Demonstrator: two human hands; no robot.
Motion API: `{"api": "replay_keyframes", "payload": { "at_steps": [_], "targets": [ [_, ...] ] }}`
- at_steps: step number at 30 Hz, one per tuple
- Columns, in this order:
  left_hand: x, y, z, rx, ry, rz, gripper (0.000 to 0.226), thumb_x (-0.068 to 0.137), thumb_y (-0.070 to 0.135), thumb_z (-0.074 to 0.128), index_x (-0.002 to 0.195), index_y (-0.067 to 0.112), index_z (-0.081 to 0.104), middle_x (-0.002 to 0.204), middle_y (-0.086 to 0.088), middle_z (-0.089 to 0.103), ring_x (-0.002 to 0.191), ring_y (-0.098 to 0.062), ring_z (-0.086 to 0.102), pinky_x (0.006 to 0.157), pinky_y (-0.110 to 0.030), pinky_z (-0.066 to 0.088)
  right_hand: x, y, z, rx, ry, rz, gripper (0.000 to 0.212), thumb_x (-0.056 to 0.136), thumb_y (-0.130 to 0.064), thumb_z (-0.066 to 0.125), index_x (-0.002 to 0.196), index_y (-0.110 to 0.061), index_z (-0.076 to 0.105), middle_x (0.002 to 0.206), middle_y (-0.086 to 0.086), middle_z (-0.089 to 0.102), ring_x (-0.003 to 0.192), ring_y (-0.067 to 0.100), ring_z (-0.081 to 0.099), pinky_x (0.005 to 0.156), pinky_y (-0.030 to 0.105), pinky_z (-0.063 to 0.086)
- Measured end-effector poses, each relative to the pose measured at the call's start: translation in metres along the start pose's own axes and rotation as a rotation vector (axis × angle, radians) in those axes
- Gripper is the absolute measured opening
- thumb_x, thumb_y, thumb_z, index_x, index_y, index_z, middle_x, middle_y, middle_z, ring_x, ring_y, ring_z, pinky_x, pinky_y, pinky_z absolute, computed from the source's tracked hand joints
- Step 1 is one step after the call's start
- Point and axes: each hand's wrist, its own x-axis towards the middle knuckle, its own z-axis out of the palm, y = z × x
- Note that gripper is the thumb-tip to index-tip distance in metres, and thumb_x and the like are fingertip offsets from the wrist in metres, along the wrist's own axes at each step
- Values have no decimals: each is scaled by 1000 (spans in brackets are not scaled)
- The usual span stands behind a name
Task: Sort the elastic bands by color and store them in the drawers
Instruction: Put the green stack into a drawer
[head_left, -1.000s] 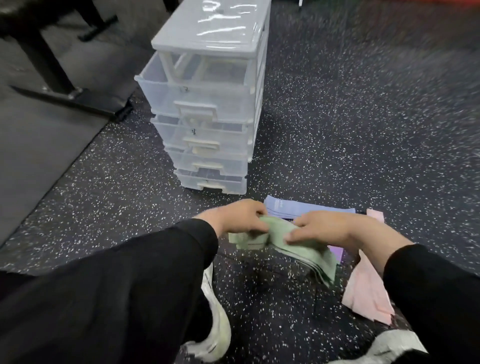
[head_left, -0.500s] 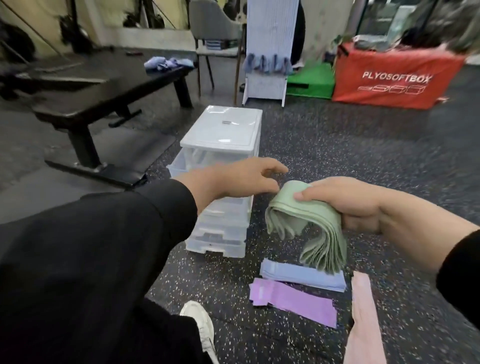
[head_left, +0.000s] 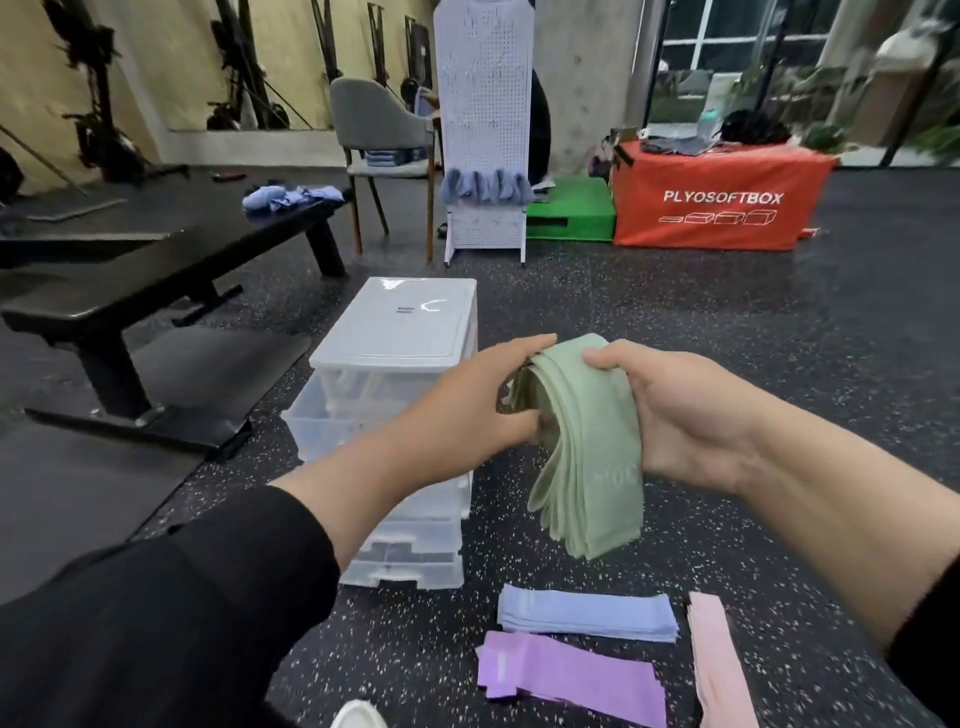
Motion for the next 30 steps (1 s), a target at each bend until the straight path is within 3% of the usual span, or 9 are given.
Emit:
{"api": "replay_keyframes", "payload": {
  "at_steps": [5,7,11,16,18,21,25,27,30],
  "targets": [
    [7,4,13,-20,76,8,57,94,21,68,146,33,50,137,17,58,126,2,51,109,-22,38,-4,2,-8,24,-22,1,37,99,-25,55,124,1,66,117,25,71,108,40,68,90,49,57],
    [10,6,16,-19,79,27,49,95,21,65,142,34,55,134,19,61,123,0,54,109,-29,43,-4,1,-9,19,-26,-8,38,98,-26,57,123,1,66,115,24,72,105,39,69,88,47,58],
    [13,11,22,-99,114,17,37,96,29,57,130,43,60,115,17,70,102,-10,67,90,-43,56,-7,-3,-12,14,-38,-29,39,96,-28,60,119,2,69,113,25,72,100,38,70,86,49,60],
    [17,18,23,-246,141,-40,24,101,20,58,117,33,69,88,10,75,78,-18,70,74,-44,58,-10,-4,-14,-32,-48,-107,39,95,-29,62,116,3,69,110,24,73,95,34,72,87,48,60],
    [20,20,20,-301,182,-87,17,100,22,61,111,29,70,91,10,76,85,-14,71,79,-39,57,-10,-3,-13,-99,-46,-157,37,94,-25,65,118,2,67,111,22,74,104,37,71,93,51,58],
    [19,22,17,-457,215,-183,12,96,20,65,105,25,70,96,4,78,88,-12,71,76,-32,55,-9,-2,-13,-248,31,-223,29,88,-22,73,110,-2,69,103,14,77,102,32,73,92,49,58],
    [16,25,20,-642,239,-266,11,95,17,67,105,16,72,100,-12,77,97,-33,74,88,-51,58,-9,3,-10,-372,163,-305,29,82,-29,80,99,-6,72,94,9,78,96,33,74,90,52,58],
    [16,25,22,-727,267,-296,13,95,16,67,107,10,70,103,-21,75,91,-32,72,86,-51,58,-9,7,-6,-350,222,-318,35,79,-34,83,99,-7,70,97,10,77,96,34,73,89,58,57],
    [15,30,21,-870,287,-344,17,97,13,64,110,2,67,108,-26,72,85,-27,66,80,-44,55,-7,5,-2,-508,372,-377,49,74,-54,81,109,-24,63,107,0,70,95,21,71,85,49,59]
  ]
}}
